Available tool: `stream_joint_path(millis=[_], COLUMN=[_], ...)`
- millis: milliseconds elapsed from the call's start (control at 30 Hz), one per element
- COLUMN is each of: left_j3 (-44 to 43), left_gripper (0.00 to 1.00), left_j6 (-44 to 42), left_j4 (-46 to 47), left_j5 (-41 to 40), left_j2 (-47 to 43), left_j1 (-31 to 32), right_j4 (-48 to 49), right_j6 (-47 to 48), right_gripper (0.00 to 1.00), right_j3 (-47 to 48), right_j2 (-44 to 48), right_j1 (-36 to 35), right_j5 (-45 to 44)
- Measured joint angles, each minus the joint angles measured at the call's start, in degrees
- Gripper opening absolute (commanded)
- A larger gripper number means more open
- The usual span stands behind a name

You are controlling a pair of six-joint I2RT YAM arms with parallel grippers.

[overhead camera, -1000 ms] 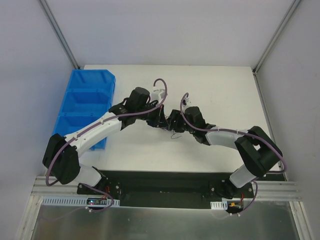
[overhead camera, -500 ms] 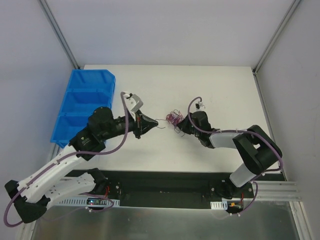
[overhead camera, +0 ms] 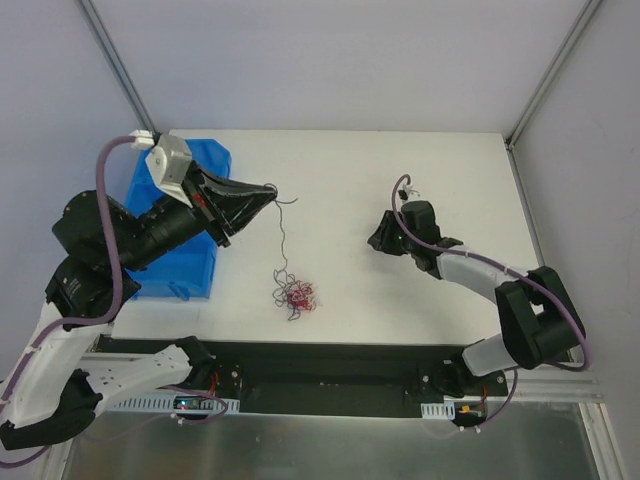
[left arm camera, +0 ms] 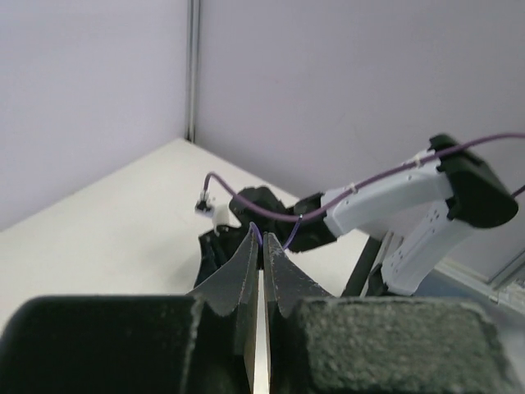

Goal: Untangle the cables

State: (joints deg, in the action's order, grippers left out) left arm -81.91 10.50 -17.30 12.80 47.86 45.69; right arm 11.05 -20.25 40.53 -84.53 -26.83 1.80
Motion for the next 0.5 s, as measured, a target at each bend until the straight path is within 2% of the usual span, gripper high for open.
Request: stream_joint_path(millis=[100, 200, 333, 500], left_j3=[-6.9, -9.0, -10.9, -11.6], left_gripper=[0.0, 0.0, 0.0, 0.0], left_j6=[1.6, 3.3, 4.6, 5.6], left_j4=[-1.1, -2.1, -4.5, -6.3], left_j5=[0.3, 0.3, 0.3, 0.3], left_j2=[3.5, 6.9, 12.5, 16.0], left_j1=[0.0, 0.0, 0.0, 0.0], right_j4=[-0.3, 1.7, 5.1, 9.2], right_j6=[6.5, 13.0, 19.6, 22.8], right_gripper=[0.66, 0.79, 0.83, 0.84], right_j3=[0.5, -1.5, -4.0, -3.1], right_j2=[2.1, 6.1, 12.6, 18.4], right_j1=[0.3, -1.7, -9.9, -20.4], right_j5=[7.1, 13.4, 18.9, 21.0])
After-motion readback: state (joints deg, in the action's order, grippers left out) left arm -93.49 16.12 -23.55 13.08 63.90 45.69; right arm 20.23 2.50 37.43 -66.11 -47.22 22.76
